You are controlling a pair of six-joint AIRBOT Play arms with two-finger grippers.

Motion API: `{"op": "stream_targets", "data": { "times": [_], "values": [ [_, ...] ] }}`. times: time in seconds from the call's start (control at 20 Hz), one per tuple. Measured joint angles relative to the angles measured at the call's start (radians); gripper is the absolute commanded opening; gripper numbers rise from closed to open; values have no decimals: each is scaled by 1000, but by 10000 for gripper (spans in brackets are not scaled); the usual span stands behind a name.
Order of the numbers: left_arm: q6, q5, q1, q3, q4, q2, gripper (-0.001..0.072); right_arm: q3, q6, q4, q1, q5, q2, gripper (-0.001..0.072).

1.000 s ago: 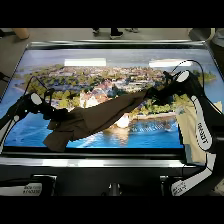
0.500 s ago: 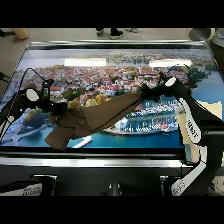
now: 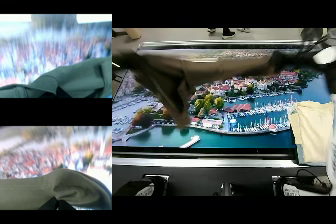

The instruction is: Fold the shirts.

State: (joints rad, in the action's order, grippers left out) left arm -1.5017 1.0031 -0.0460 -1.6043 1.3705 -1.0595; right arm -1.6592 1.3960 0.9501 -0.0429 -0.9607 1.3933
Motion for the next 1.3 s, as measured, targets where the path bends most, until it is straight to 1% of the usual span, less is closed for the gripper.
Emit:
{"op": "stream_targets", "data": {
  "times": [0.1, 0.2, 0.35, 0.5, 0.6, 0.65, 0.7, 0.75, 0.9, 1.0, 1.05, 1.1, 1.15, 1.2, 1.25, 1.3],
  "values": [
    [-18, 1, 0, -143, 21, 76, 29, -9, -19, 52, -5, -28, -178, 19],
    [-37, 12, 0, -227, 33, 148, 29, -13, -8, 134, -7, -89, -330, 20],
    [-70, 111, 0, -280, 38, 218, 29, -15, 52, 253, -9, -244, -466, 20],
    [-85, 233, 0, -229, 22, 235, 30, 45, 109, 331, -10, -434, -503, 20],
    [-88, 275, 0, -108, 3, 236, 32, 164, 126, 360, -10, -495, -511, 20],
    [-88, 275, 0, -29, -11, 234, 32, 255, 131, 370, -10, -494, -513, 21],
    [-85, 255, -2, 69, -32, 228, 32, 348, 133, 383, -10, -467, -511, 21],
    [-80, 213, -6, 163, -51, 217, 32, 449, 133, 390, -10, -407, -507, 21],
    [-65, -7, -27, 416, -100, 128, 32, 681, 165, 405, -10, -100, -451, 21],
    [-61, -128, -33, 493, -140, 21, 34, 751, 241, 402, -10, 123, -382, 22],
    [-59, -172, -35, 508, -167, -35, 75, 769, 291, 393, -10, 223, -346, 28],
    [-58, -202, -38, 514, -197, -99, 279, 783, 348, 368, -11, 316, -309, 179],
    [-57, -220, -39, 512, -227, -158, 582, 791, 390, 335, -11, 380, -279, 518],
    [-55, -221, -37, 501, -252, -207, 688, 798, 422, 298, -11, 427, -253, 637],
    [-52, -200, -30, 481, -271, -250, 685, 799, 440, 267, -11, 455, -234, 628],
    [-43, -159, -16, 457, -274, -279, 637, 793, 447, 243, -11, 462, -225, 625]
  ]
}}
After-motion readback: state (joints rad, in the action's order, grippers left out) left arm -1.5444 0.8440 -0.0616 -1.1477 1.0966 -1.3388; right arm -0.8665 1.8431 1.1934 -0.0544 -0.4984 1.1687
